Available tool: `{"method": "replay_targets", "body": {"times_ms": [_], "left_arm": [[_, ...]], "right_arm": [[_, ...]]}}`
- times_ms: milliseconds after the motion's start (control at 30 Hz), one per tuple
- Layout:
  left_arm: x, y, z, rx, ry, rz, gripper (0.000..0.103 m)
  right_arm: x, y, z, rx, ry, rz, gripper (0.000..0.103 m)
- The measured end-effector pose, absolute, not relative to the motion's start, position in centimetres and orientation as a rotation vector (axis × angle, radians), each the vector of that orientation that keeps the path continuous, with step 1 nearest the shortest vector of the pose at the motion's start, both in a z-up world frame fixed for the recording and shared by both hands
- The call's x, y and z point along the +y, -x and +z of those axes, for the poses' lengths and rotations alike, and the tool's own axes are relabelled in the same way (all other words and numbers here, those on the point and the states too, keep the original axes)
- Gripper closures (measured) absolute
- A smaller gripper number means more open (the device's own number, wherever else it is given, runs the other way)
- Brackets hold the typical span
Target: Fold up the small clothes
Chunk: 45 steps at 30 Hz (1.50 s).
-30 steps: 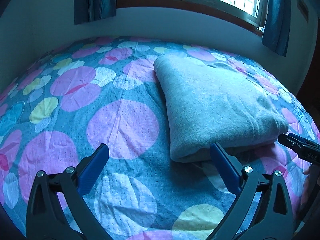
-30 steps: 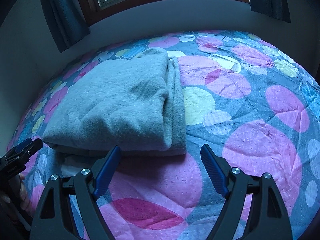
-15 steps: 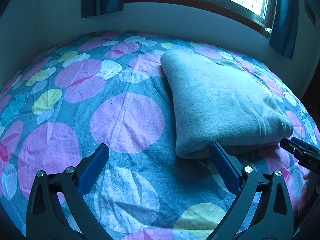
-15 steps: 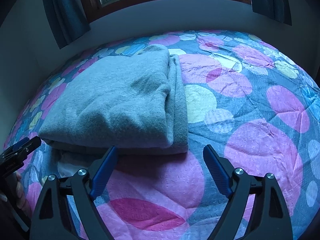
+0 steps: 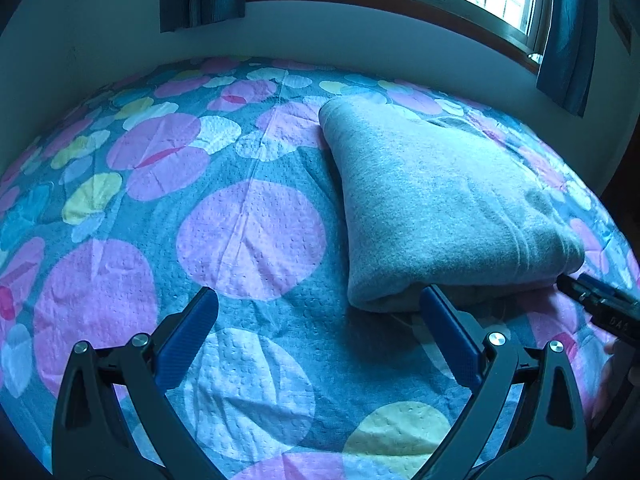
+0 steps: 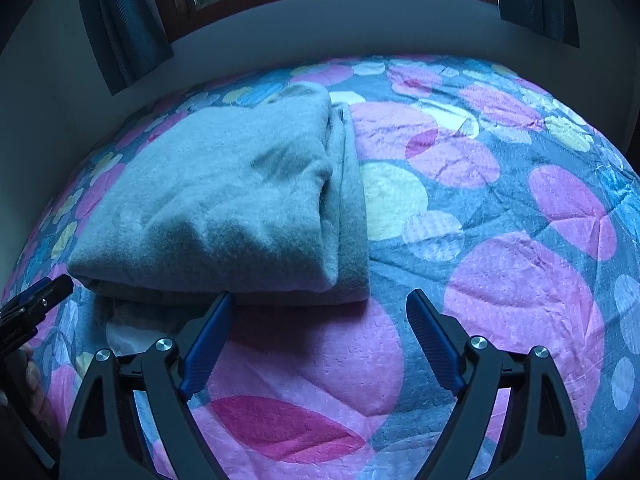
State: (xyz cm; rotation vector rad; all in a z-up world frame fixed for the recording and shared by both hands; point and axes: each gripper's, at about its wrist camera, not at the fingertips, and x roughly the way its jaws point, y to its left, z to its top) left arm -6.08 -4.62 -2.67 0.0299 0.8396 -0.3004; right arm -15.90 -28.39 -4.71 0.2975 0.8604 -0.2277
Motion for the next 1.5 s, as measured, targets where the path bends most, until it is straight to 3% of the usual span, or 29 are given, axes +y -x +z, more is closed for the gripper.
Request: {"method": "replay_targets", "body": {"times_ms": [767,1500], "left_arm": [[-5.9,7.0,-2.4,0.802,-0.113,-0.298,0.002],[-3.0,3.0,-2.6,0.946,-0.015,-0.381,0.002]], "right_arm": [[-28.2,15.9,-4.8,0.861,-0.287,-0.219,0.017],[-30.4,16.4,-3.4,0.830,-0.276,-0.250,0.017]]}}
